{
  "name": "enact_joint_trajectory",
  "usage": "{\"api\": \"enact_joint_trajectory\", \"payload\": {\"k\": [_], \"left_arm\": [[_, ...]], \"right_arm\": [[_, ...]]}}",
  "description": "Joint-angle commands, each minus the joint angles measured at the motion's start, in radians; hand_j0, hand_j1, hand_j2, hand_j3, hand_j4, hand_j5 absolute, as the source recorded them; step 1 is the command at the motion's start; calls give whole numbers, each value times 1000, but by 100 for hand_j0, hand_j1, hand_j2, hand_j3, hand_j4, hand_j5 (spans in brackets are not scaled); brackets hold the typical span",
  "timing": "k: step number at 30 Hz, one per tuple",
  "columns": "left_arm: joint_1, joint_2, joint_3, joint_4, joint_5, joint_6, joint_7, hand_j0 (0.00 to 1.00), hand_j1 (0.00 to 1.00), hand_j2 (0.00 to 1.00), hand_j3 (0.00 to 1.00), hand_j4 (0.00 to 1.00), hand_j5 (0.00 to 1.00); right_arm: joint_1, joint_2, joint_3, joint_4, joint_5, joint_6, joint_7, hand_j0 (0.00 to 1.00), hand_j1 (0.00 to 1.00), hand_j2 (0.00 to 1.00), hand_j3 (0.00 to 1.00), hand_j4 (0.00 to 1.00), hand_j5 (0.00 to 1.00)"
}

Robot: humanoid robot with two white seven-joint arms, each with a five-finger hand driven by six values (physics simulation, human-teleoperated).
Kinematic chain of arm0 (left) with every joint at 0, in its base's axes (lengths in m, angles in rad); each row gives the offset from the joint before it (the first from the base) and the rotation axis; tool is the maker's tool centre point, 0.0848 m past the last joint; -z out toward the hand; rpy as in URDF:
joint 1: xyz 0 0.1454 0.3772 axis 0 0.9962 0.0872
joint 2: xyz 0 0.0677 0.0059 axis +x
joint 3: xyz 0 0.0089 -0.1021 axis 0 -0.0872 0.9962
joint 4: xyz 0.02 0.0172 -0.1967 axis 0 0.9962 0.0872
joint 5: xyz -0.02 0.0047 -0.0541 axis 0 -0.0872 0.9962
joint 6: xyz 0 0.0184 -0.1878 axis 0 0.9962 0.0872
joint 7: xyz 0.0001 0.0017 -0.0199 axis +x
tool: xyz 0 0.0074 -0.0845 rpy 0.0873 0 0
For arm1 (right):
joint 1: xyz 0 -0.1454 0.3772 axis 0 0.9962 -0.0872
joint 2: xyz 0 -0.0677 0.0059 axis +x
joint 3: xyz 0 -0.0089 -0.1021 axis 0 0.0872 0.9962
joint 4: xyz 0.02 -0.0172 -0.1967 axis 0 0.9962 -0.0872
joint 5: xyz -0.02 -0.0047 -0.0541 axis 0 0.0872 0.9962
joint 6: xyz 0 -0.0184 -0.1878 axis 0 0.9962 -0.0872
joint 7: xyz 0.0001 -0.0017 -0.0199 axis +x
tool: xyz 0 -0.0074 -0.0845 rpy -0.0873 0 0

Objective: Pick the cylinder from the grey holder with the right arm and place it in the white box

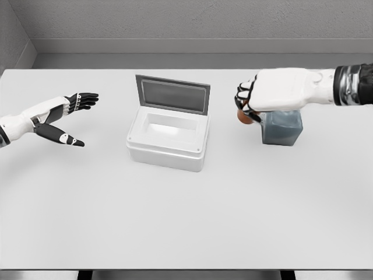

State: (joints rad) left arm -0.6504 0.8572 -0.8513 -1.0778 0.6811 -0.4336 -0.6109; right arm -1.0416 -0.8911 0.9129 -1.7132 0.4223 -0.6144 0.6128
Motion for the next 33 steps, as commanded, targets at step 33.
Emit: {"api": "enact_joint_trajectory", "payload": {"k": [33], "left_arm": [[2,3,1,1,8,3,0,100,100,100,100,100,100]], "right_arm": [[-84,267,152,152,-2,3,-2,32,32,32,32,32,32]]}}
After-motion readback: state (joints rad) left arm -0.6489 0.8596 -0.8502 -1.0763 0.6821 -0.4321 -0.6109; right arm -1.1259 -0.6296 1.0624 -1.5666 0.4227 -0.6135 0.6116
